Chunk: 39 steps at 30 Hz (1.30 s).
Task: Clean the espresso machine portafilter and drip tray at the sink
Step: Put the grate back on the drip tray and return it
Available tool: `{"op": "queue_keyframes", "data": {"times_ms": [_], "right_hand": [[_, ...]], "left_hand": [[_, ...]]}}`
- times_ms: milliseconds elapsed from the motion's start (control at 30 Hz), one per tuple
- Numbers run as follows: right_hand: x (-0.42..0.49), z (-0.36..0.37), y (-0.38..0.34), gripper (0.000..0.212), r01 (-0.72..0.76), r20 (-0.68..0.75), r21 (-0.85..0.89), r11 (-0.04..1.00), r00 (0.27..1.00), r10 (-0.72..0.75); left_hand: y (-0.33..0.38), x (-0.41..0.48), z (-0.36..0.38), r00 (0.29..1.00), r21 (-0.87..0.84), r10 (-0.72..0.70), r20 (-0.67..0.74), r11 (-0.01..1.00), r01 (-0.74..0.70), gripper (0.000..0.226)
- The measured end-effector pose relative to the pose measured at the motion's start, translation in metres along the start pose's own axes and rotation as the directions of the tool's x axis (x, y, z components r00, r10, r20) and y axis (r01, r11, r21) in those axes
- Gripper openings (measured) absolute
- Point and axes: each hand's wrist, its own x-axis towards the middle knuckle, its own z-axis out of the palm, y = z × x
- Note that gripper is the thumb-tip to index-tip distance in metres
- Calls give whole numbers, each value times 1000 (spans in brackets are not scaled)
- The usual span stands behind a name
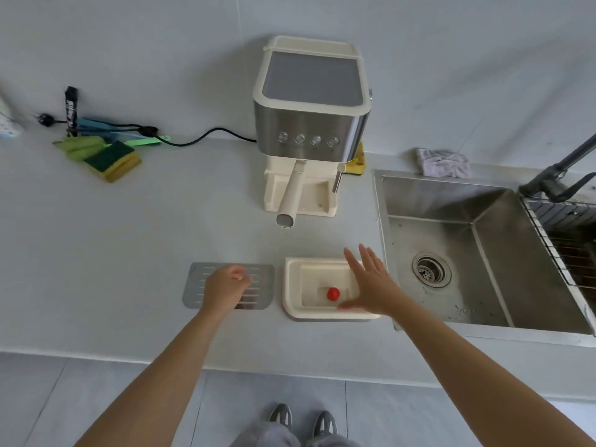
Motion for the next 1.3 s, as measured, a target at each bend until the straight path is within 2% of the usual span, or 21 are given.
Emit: {"op": "queue_keyframes", "data": {"times_ms": [100, 267, 367, 433, 633, 833, 1100, 1233, 1300], "right_hand": [[17, 0, -40, 111, 108, -15, -60, 992, 994, -109], [45, 10, -109, 101, 247, 63, -108, 963, 968, -241], [62, 19, -136, 88, 281, 120, -155, 947, 957, -264], [72, 23, -148, 83, 271, 157, -215, 938, 958, -241], [85, 36, -161, 88, 222, 181, -398, 890, 970, -162], [90, 38, -165, 98, 171, 186, -426, 888, 978, -99], [92, 37, -163, 105, 159, 238, -383, 910, 969, -69], [88, 38, -160, 105, 176, 193, -404, 898, 976, -105], [84, 39, -157, 101, 198, 159, -410, 890, 977, -144]], "left_hand": [[-19, 9, -34, 1000, 109, 0, -32, 994, 4, 39], [-44, 26, -76, 993, 361, 44, 109, 929, -81, 67], [-49, 40, -88, 982, 491, 32, 186, 863, -121, 91], [-49, 48, -91, 975, 533, 34, 220, 833, -149, 98], [-50, 63, -84, 933, 676, 18, 360, 684, -274, 101], [-43, 73, -76, 909, 784, -15, 416, 512, -350, 95], [-39, 76, -72, 902, 803, 29, 430, 445, -397, 95], [-38, 74, -75, 907, 784, 42, 418, 487, -384, 96], [-42, 71, -76, 913, 753, 61, 404, 544, -370, 94]]}}
